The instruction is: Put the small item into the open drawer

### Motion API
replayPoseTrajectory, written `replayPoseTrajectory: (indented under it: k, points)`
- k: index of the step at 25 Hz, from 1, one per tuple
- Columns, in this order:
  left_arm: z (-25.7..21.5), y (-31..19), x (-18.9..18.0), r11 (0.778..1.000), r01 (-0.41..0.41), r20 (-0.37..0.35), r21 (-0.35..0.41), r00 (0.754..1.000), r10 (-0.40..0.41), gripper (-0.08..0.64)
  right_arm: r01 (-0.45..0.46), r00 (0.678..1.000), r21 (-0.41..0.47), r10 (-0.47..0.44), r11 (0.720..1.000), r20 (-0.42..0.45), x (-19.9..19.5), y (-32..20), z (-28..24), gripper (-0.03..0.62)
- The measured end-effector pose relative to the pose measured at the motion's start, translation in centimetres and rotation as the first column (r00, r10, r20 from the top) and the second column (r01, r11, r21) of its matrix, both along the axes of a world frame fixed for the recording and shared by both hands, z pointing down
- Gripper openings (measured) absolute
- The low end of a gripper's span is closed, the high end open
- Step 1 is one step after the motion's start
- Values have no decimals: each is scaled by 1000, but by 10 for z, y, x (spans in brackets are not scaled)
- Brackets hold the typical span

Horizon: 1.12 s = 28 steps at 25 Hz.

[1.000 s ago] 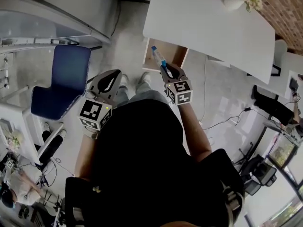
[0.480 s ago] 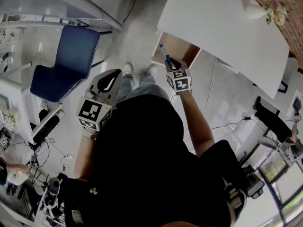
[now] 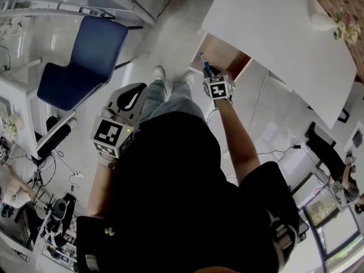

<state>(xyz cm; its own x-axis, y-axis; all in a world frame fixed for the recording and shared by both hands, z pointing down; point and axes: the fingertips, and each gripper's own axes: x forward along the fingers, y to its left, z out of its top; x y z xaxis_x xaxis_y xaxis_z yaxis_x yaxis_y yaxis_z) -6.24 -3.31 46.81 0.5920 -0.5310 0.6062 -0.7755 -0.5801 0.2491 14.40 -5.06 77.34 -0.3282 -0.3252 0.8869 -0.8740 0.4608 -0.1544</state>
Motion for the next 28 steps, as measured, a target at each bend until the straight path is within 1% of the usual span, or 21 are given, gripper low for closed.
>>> replayPoseTrajectory:
  k: [7,9,14,17,23,28]
  points:
    - [5,11,-10,999,31,18,-28,999,-30,8,39,999,-52,-41,998,-35,-5,2,28,91]
    - [6,14,-12,999,34,22,-33,999,-33,8,59,997,-53,-62,997,-48,-6,0,33,91]
    - [9,20,-16,999,37,39,-36,999,-36,8,79,993,-97,-87,992,-77,-8,2,45,91]
    - [10,22,-18,998,47,44,-41,998,-45,8,74,994,-98,-81,992,-73,-7,-1,54,91]
    - [12,25,-22,997,60,43,-45,997,-58,8,72,993,-121,-83,990,-84,-9,-2,56,103]
    - [12,23,-23,997,60,37,-43,998,-58,8,68,994,-83,-74,994,-79,-11,-10,55,110]
